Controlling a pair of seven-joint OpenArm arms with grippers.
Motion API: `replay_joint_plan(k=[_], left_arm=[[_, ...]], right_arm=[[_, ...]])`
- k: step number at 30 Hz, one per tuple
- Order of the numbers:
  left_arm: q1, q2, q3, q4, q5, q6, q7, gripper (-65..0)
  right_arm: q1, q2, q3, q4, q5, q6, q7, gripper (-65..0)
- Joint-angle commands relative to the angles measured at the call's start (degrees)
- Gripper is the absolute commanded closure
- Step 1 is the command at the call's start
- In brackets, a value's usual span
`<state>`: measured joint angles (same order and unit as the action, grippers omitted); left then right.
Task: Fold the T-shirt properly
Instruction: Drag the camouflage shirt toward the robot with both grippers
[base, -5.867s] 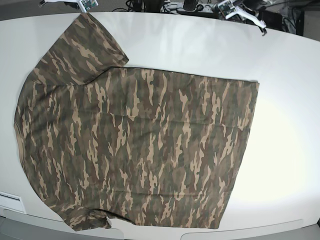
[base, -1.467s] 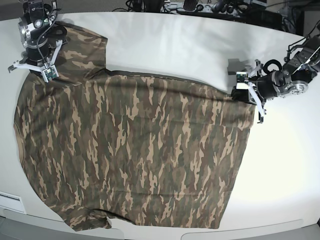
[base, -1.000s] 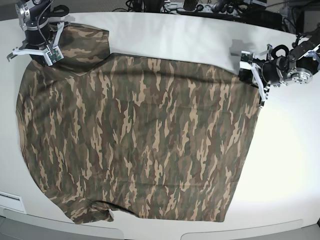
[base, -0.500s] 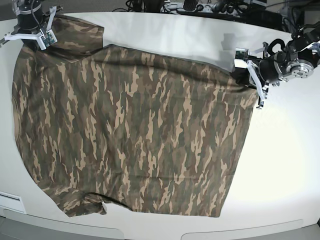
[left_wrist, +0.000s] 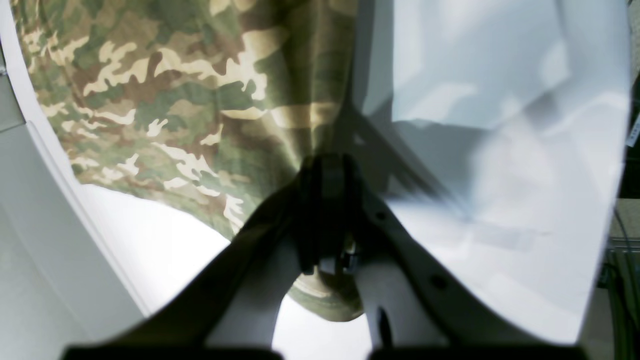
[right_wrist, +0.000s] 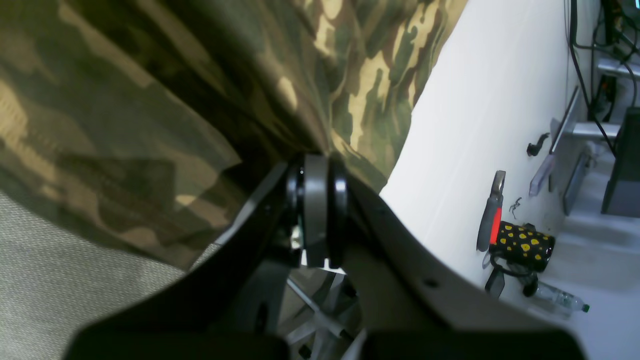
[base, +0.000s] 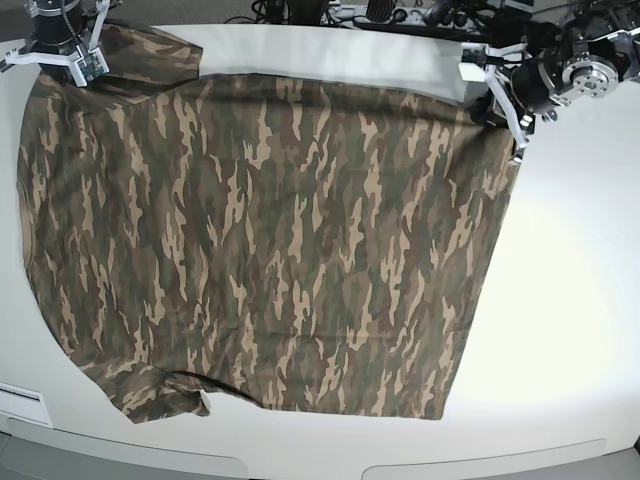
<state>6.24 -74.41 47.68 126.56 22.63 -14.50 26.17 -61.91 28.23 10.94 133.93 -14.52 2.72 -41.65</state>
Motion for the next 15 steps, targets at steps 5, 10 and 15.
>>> replay_joint_plan(k=[5, 10, 15], left_arm=[[2.3, -1.4, -0.4, 1.8, 5.6, 4.1, 4.9, 0.0], [6.3, -1.3, -0.4, 4.6, 5.9, 4.3, 5.8, 0.0], [10.9, -1.3, -0.4, 8.0, 9.2, 5.0, 7.1, 0.0]], right_arm=[[-1.4, 0.5, 0.5, 1.1, -0.8, -1.0, -0.5, 0.0], [-5.2, 0.3, 0.5, 1.1, -1.0, -3.7, -0.5, 0.0], [-8.5, 0.3, 0.5, 1.1, -4.9, -7.1, -1.4, 0.0]])
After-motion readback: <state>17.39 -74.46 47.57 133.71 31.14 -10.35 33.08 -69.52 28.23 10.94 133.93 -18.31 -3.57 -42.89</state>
